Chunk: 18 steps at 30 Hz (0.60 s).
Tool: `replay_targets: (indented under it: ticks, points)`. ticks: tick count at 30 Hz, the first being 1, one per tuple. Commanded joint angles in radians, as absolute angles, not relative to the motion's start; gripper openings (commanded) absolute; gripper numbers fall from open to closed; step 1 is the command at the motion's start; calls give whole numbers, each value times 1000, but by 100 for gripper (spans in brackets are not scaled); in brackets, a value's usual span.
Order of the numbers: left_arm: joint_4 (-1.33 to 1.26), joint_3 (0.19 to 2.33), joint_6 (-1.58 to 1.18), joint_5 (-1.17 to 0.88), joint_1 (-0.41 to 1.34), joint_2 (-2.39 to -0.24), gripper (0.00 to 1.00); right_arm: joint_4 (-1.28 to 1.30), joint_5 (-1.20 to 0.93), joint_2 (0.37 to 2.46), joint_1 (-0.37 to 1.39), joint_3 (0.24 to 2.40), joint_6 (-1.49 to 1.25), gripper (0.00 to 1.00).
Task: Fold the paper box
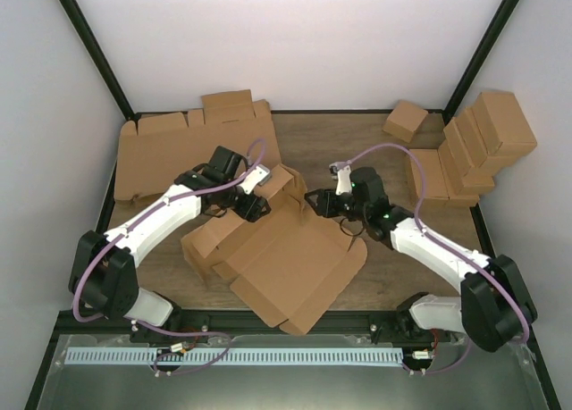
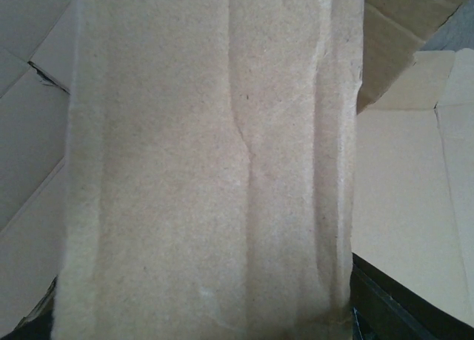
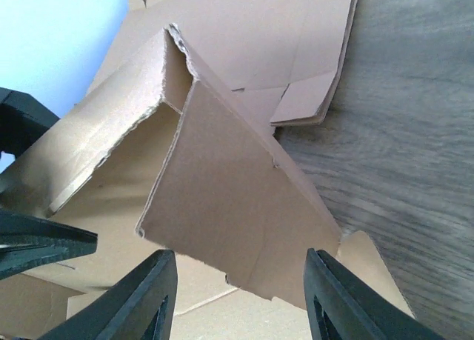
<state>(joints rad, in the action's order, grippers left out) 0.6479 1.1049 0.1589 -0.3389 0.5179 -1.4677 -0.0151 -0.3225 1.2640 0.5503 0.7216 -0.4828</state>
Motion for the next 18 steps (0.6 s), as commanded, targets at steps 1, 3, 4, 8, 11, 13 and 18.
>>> replay_targets:
  ticks: [1, 3, 4, 8, 11, 13, 18]
  points:
    - [676, 1107, 191, -336, 539, -1483, 69, -12, -378, 1190, 500, 696, -405, 50]
    - [675, 1109, 193, -327, 543, -1484, 69, -44, -413, 1180, 452, 682, -418, 50]
    - [676, 1109, 193, -322, 545, -1486, 69, -62, -433, 1188, 428, 684, -427, 49]
    - [677, 1108, 196, -321, 553, -1485, 68, -169, -563, 1253, 333, 703, -478, 49]
    - [682, 1110, 201, -314, 562, -1485, 69, -188, -618, 1359, 310, 778, -479, 50]
    - [690, 1115, 207, -296, 569, -1489, 69, -155, -682, 1455, 310, 857, -459, 50]
    - [700, 1121, 212, -267, 580, -1501, 69, -339, -901, 1568, 313, 839, -402, 54]
